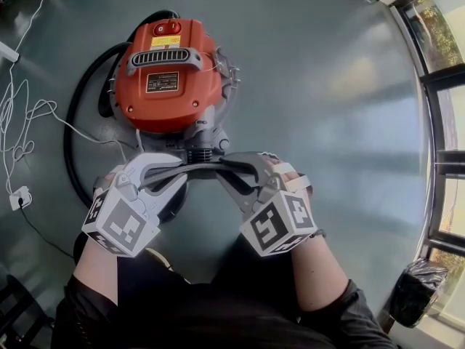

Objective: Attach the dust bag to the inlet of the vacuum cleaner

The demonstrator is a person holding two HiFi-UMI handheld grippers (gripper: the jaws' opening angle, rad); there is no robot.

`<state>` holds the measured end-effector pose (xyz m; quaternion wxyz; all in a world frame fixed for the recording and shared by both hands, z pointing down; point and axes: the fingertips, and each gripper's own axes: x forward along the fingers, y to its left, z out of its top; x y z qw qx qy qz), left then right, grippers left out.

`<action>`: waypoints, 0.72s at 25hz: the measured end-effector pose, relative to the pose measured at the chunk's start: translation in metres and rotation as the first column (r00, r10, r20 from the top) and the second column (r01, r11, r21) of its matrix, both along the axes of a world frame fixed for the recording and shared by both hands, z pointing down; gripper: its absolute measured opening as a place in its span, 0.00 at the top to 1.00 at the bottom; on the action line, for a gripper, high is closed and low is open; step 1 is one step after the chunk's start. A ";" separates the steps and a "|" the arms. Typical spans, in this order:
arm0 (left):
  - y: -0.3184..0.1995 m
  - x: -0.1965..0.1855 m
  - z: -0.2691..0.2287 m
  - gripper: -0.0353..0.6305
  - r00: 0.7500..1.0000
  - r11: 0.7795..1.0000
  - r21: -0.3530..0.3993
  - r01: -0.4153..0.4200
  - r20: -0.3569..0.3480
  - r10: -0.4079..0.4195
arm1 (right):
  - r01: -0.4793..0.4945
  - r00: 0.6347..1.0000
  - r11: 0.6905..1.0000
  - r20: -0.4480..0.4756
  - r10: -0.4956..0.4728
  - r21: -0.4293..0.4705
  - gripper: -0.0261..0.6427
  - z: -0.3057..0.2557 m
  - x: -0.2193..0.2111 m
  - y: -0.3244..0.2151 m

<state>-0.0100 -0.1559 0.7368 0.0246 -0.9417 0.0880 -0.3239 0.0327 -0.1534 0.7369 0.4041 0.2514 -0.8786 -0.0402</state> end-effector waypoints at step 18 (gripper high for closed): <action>-0.007 0.005 0.012 0.80 0.999 0.998 0.042 0.042 0.025 -0.044 | -0.012 0.999 0.999 -0.051 0.013 0.030 0.81 0.011 0.005 -0.008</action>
